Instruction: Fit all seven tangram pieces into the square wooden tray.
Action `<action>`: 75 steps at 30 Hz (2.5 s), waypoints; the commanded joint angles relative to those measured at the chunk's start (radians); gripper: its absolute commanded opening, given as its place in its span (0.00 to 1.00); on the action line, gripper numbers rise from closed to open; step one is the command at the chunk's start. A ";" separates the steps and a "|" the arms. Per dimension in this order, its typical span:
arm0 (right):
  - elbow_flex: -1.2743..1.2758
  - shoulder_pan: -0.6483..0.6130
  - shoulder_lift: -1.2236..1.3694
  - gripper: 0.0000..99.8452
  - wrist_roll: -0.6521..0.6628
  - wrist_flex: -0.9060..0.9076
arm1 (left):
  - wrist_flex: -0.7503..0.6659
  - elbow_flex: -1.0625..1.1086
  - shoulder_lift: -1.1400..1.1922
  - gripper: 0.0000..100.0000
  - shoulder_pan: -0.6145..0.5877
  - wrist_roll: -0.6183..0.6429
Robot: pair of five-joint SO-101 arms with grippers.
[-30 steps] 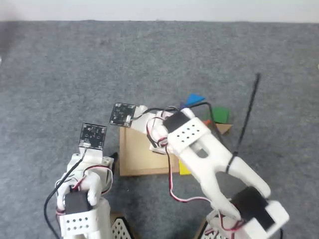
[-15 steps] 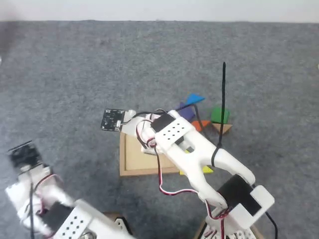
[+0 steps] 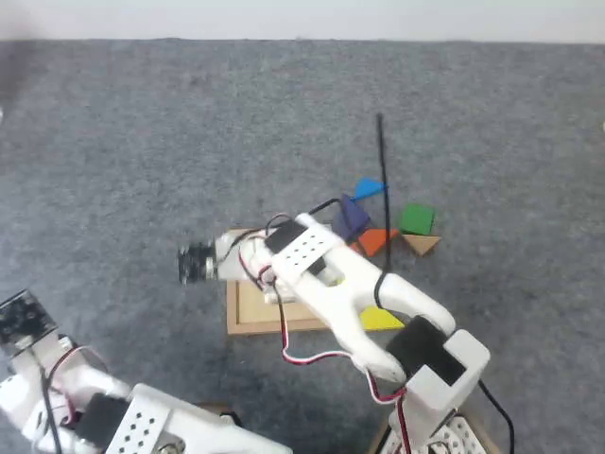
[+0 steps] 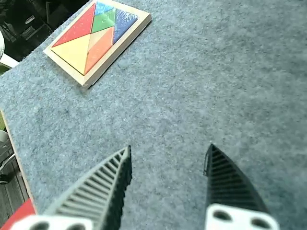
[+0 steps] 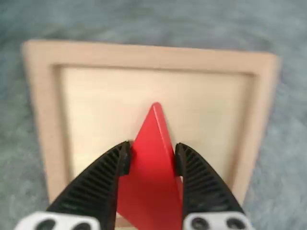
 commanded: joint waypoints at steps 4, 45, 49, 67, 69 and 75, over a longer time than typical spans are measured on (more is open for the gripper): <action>-0.087 -0.048 -0.007 0.06 0.100 0.035 | -0.018 -0.004 -0.017 0.24 -0.006 -0.008; -0.226 0.266 0.189 0.06 -0.735 0.035 | 0.092 -0.004 -0.017 0.24 0.000 -0.005; -0.364 0.340 0.286 0.06 -0.810 0.070 | 0.094 -0.004 -0.017 0.24 0.000 -0.005; -0.319 0.196 0.117 0.06 -0.743 0.107 | 0.095 -0.004 -0.017 0.24 0.000 -0.005; -0.327 0.165 0.114 0.06 -0.697 0.094 | 0.095 -0.004 -0.017 0.24 0.000 -0.005; -0.328 0.147 0.125 0.11 -0.571 0.013 | 0.095 -0.004 -0.015 0.24 -0.002 -0.005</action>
